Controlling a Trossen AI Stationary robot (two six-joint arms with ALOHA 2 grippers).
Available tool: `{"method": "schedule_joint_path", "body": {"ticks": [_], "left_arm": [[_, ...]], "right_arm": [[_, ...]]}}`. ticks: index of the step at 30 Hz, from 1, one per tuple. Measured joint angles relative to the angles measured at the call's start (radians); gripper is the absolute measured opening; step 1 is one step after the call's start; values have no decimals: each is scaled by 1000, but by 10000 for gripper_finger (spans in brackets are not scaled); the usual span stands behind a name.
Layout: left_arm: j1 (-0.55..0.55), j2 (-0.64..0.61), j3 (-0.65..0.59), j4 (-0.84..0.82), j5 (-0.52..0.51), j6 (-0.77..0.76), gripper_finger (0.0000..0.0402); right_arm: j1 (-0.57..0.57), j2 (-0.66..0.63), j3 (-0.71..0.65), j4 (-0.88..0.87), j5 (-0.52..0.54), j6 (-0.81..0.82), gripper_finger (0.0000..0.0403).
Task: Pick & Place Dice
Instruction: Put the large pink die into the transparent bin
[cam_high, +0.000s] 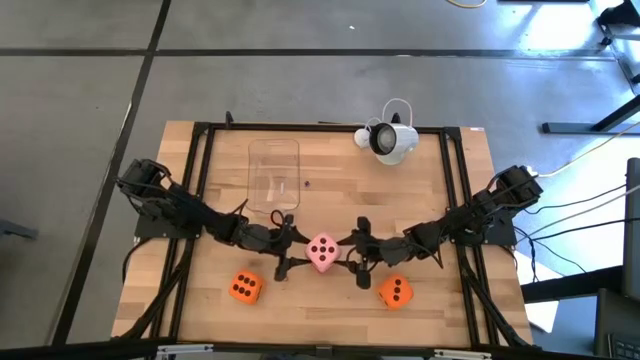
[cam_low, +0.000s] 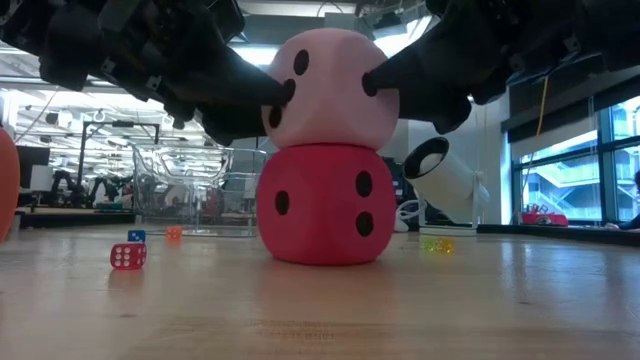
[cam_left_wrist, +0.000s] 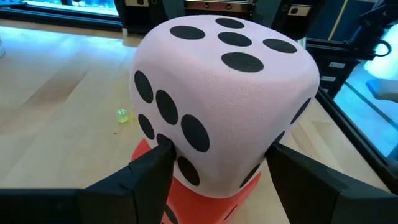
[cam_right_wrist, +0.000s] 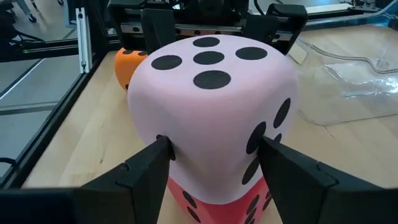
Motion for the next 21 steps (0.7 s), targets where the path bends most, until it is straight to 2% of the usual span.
{"method": "schedule_joint_path", "body": {"ticks": [15, 21], "left_arm": [[0, 5, 46, -26, 81, 5, 253], [1, -53, 49, -93, 100, 7, 253]], "right_arm": [[-2, -2, 67, 20, -4, -50, 242], [-1, -3, 67, 20, -4, -50, 242]]}}
